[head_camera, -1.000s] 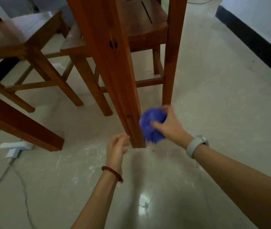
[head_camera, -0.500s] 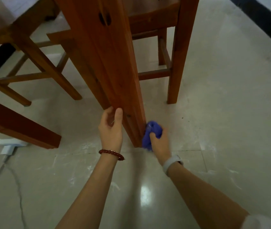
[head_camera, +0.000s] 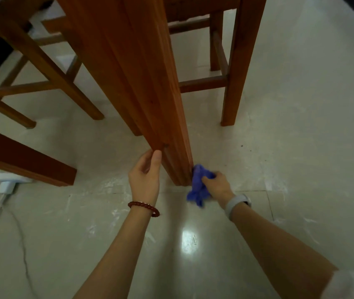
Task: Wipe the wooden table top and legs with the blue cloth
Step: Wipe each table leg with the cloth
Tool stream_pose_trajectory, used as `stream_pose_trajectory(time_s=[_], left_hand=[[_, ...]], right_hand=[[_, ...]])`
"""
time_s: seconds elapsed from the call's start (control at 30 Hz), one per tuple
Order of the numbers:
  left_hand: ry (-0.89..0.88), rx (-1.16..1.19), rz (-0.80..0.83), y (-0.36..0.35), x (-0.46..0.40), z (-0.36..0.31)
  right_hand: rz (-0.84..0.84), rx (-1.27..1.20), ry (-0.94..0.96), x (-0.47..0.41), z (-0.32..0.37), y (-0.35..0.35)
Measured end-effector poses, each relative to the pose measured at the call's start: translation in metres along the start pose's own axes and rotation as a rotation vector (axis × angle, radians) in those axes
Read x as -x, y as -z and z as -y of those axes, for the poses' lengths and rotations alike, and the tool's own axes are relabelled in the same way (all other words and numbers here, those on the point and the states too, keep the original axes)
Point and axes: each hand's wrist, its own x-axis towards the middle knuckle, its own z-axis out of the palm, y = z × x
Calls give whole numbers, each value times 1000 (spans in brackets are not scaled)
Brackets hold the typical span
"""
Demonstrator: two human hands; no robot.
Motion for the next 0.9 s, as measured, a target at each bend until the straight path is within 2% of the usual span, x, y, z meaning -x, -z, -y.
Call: stream_pose_trajectory(time_s=[0.07,0.1,0.13,0.17,0.23,0.3,0.37,0.47,0.53,0.63,0.77,0.83,0.9], left_hand=[[21,-22,5,0,1,8],[33,-22,5,-1,3,12],[47,-16,1,-1,4,15],[63,-8,-7,-1,6,16],[85,6,-11,-1,8,18],[83,4,1,0,7,18],[62,-11,30,2,6,19],[37,-66,88,4,9,18],[8,-109,119,6,13,14],[-35,-117,113,11,15,2],[-130,-64,102,17,13,-32],[-188,-17,86,20,12,-53],[-261,9,80,23,14,-75]], right_hand=[[212,121,-163,-2,-18,14],[217,134,-174,-1,-19,18],[148,116,-139,0,-15,20],[-15,57,-65,1,-9,21],[-311,-230,158,11,12,19],[-326,-396,281,26,31,6],[-213,-295,239,37,24,-12],[-64,148,101,48,-8,-15],[-185,107,96,52,-11,0],[-404,-162,314,69,39,23],[-468,-375,810,113,141,42],[-512,-352,1033,134,169,41],[-445,-210,1050,138,169,41]])
